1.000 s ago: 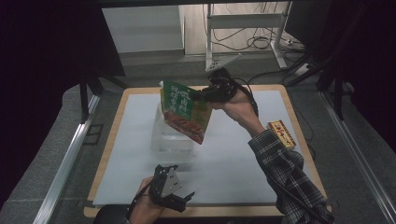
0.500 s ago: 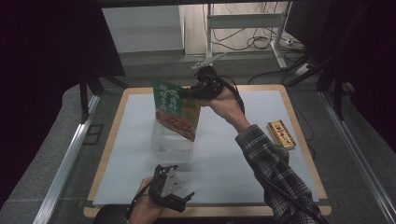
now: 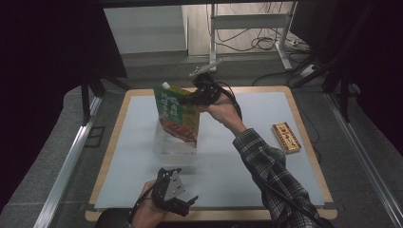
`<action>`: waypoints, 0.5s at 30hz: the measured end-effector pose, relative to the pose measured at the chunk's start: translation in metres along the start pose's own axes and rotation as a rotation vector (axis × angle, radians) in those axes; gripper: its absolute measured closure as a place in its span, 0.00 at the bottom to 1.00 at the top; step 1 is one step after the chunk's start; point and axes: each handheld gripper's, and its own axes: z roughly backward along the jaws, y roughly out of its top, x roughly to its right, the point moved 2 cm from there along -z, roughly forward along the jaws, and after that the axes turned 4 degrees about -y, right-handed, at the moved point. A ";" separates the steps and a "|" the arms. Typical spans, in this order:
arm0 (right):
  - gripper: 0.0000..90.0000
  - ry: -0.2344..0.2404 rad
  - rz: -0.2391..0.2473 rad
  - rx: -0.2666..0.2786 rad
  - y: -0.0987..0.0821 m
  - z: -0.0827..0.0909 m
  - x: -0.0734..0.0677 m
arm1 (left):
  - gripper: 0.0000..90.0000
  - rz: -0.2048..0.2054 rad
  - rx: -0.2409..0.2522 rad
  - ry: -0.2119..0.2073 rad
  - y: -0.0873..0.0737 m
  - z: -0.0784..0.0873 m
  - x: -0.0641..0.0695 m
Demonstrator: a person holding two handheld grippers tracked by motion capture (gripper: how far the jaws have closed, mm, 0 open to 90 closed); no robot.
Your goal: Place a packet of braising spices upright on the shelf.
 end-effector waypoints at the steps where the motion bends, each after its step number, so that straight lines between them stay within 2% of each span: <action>1: 0.99 0.011 -0.008 0.005 -0.001 -0.002 0.001 | 0.00 0.000 0.000 -0.001 0.000 0.000 0.000; 3: 0.99 0.039 -0.022 0.015 -0.002 -0.005 0.002 | 0.00 -0.004 -0.005 -0.001 0.000 0.000 0.000; 9: 0.99 0.042 -0.041 0.018 -0.004 -0.011 0.004 | 0.00 -0.007 -0.009 -0.004 0.000 -0.001 0.001; 12: 0.99 0.032 -0.045 0.022 -0.005 -0.012 0.005 | 0.00 -0.008 -0.012 -0.006 0.000 -0.001 0.001; 15: 0.99 0.003 -0.039 0.018 -0.006 -0.011 0.006 | 0.00 -0.013 -0.017 -0.005 0.000 -0.002 0.001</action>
